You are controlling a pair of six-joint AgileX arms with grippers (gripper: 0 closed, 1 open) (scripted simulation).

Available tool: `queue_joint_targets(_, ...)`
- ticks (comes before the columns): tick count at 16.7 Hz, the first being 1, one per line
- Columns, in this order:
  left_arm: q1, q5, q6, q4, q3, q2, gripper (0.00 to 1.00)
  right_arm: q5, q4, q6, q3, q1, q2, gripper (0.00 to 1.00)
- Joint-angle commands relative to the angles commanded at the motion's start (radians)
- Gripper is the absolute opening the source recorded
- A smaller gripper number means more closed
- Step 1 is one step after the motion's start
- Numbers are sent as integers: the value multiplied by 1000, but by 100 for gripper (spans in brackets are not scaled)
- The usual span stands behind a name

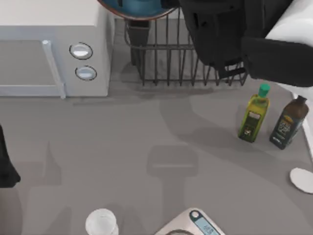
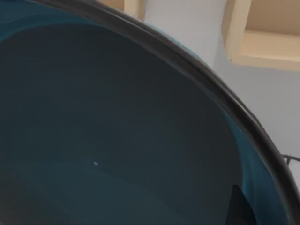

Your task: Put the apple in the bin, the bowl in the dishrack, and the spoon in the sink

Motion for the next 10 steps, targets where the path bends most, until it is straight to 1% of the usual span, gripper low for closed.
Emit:
queue_joint_targets(2,0,0,0,0,0,0,100,104,116,-61,-40,38,-66,0)
queue_joint_targets(4,0,0,0,0,0,0,100,173,188,-103,-68,64,-113,0)
queue_joint_targets(6,0,0,0,0,0,0,100,203,219,-122,-82,76,-134,0)
queue_joint_targets(10,0,0,0,0,0,0,100,202,218,-121,-77,71,-132,0)
